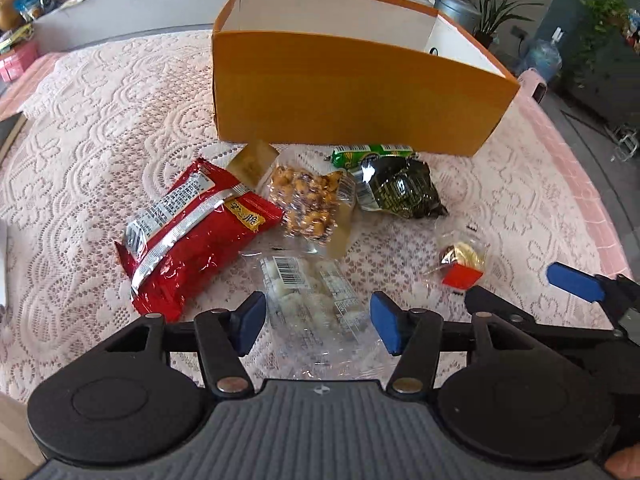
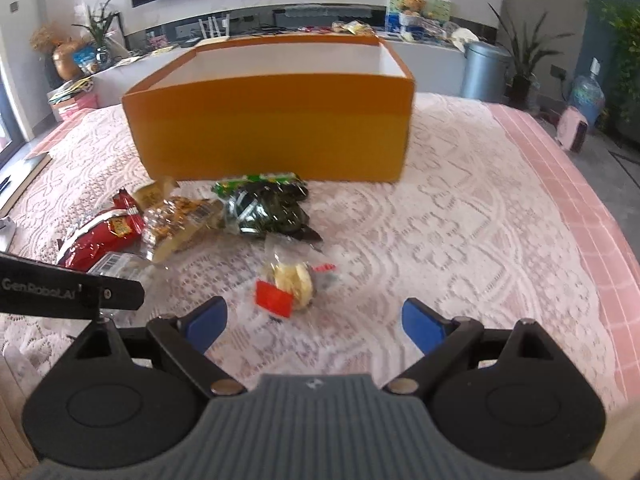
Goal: Organize snacks
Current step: 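Grasp the small clear bag with red tag with the right tool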
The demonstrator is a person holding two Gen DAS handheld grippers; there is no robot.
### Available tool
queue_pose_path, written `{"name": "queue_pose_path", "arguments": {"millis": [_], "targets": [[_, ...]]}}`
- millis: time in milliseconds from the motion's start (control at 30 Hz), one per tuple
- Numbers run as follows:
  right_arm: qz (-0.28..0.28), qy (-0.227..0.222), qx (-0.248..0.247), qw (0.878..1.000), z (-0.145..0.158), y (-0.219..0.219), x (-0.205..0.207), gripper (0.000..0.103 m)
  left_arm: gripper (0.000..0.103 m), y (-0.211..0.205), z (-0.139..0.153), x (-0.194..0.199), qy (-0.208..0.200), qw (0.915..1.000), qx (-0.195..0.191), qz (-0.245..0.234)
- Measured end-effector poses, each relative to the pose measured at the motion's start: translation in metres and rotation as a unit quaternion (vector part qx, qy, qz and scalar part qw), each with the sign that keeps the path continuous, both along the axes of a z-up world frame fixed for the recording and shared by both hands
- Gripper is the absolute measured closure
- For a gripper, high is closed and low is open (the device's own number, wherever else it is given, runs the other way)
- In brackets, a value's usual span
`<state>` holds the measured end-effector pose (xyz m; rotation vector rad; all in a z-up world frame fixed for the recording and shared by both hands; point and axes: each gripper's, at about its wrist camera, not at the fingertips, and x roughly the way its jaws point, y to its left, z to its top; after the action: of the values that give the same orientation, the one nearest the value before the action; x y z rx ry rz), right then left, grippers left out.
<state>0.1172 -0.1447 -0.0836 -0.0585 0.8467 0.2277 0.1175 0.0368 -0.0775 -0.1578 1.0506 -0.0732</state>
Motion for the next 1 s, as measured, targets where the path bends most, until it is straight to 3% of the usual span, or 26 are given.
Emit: {"name": "queue_pose_path", "arguments": {"millis": [167,400,533,667,767,867,1000], "targets": [[0.007,-0.005,-0.012,1.0,-0.007,0.008,0.012,0.012,0.037,0.001,-0.006,0.001,0.003,1.0,-0.005,-0.005],[0.009,0.001,0.005,1.0,-0.02,0.009,0.027,0.012,0.037,0.009,-0.025,0.012,0.061,0.9975,-0.031,0.018],[0.01,0.023,-0.001,1.0,-0.03,0.012,0.035,0.014,0.028,0.014,-0.028,0.014,0.06,0.9969,-0.033,0.04],[0.003,0.046,0.008,0.999,-0.038,0.009,0.041,0.027,0.021,0.009,-0.03,0.018,0.058,0.9975,-0.022,0.034],[-0.002,0.052,0.012,0.999,-0.041,0.007,0.041,0.033,0.02,0.0,-0.03,0.019,0.053,0.9984,0.008,0.018],[0.002,0.042,0.002,0.999,-0.041,0.009,0.039,0.041,0.03,-0.01,-0.031,0.019,0.052,0.9979,0.04,0.006],[0.007,0.038,0.007,0.999,-0.041,0.008,0.038,0.046,0.035,-0.01,-0.03,0.018,0.048,0.9981,0.04,0.001]]}}
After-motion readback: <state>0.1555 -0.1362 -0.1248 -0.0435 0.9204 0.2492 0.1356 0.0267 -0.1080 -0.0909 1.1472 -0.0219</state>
